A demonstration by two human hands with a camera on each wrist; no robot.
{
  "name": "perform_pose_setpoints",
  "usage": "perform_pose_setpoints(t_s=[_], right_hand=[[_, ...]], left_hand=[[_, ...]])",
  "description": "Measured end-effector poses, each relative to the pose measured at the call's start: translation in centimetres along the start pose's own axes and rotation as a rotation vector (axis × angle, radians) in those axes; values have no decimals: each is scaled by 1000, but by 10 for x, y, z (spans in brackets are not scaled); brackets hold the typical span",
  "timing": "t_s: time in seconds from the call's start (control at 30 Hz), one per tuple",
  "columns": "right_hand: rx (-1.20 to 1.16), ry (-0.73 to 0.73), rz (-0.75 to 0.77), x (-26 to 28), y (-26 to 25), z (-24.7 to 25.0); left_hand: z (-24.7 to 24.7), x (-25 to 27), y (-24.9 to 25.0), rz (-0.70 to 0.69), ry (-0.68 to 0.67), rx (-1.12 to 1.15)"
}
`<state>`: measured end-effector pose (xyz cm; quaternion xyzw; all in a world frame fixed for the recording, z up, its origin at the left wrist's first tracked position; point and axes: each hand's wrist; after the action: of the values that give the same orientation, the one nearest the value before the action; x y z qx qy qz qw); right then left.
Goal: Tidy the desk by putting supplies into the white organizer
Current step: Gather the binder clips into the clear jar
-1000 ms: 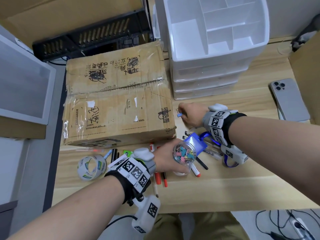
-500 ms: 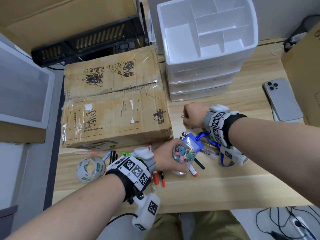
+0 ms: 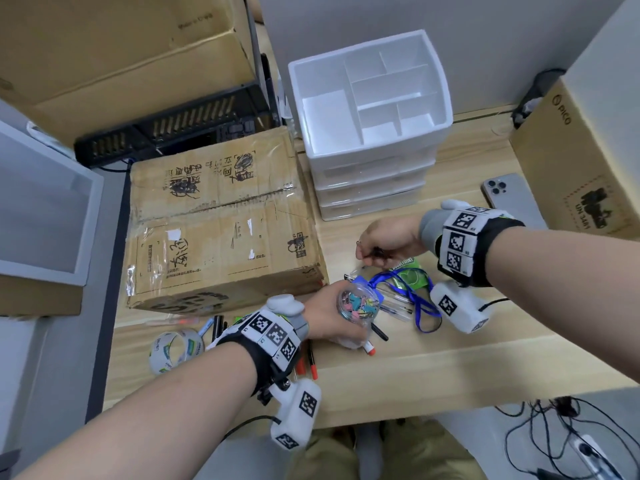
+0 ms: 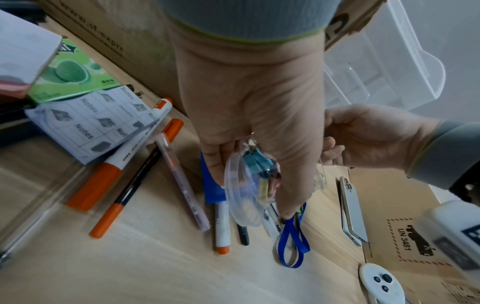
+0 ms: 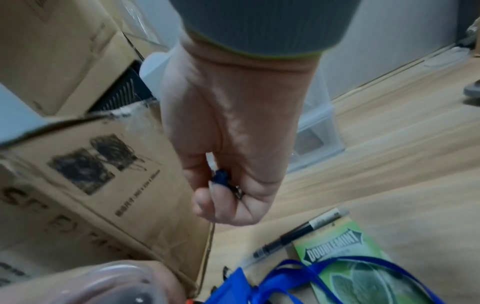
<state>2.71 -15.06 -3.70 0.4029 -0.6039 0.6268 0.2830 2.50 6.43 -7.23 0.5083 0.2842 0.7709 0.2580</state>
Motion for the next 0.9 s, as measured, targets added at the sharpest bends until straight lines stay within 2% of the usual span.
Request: perform_pose_setpoints(t_s=[0.13,0.23,0.47,0.6,0.7,0.8,0.83,0.9], right_hand=[[170,-94,-3,31,-7,-5],[237,-69,13,48,-8,-3],[139,-72,-22,66,-7,-5],[125,-58,16,75,-11,-1],[142,27,62,73,-12,3],[150,238,109,60,-3,10],[131,283,90,55,5,12],[93,268,-23,48,22,7]], left_hand=[[-6,-7,17,-21,-14,-31],[-12,-11,26,-41,-27,-60],[-16,-12,46,-80,4,34],[-13,-12,46,-75,2,50],[-13,-9,44,-66,21,53],[-14,-5,40,-52,76,80],[-15,-4,40,-57,87,99],[-17,-3,39,-65,96,120]])
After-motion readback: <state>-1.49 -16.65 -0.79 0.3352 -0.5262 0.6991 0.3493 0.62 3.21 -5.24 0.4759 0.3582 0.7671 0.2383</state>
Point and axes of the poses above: each hand's wrist, its own x-axis away from the middle knuckle, its own z-axis out of the back of the hand, y = z × x, and after that the axes turned 8 degrees about -x, right-handed
